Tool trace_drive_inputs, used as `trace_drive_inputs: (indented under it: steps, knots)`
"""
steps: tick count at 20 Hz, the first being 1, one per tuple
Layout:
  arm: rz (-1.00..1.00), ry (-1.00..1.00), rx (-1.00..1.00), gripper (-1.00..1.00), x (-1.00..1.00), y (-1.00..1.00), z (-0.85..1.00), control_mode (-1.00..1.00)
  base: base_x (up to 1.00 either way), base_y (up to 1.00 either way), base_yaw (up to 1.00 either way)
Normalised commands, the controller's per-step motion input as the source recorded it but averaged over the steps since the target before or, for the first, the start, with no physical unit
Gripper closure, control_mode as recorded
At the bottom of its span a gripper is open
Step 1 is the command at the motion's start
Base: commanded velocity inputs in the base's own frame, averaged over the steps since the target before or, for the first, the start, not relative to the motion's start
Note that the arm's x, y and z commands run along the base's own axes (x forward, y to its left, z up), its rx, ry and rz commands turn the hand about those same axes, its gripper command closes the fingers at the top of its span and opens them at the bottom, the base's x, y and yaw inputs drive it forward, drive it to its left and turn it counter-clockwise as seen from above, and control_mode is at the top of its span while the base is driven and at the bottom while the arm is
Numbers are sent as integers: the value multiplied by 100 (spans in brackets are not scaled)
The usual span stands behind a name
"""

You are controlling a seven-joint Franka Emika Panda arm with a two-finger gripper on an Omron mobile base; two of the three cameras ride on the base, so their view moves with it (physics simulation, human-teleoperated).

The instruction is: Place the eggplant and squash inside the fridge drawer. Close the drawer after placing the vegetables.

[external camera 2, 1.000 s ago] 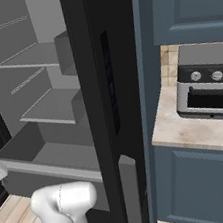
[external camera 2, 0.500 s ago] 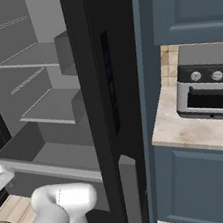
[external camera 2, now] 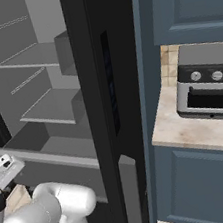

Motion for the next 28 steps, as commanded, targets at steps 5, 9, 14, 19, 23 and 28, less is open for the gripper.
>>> trace_drive_inputs:
  steps: [5,9,14,19,23,28]
  knots:
    - [3,0,0,-100,64,0,-4,-100,0,0,0]
    - [0,0,0,-100,58,0,0,-100,0,0,0]
    - [0,0,0,-100,51,0,0,-100,0,0,0]
    - [1,0,0,-100,51,-27,0,-100,0,0,0]
    - [4,0,0,-100,53,-40,0,-100,0,0,0]
    - [5,-3,1,-100,57,-27,0,-100,0,0,0]
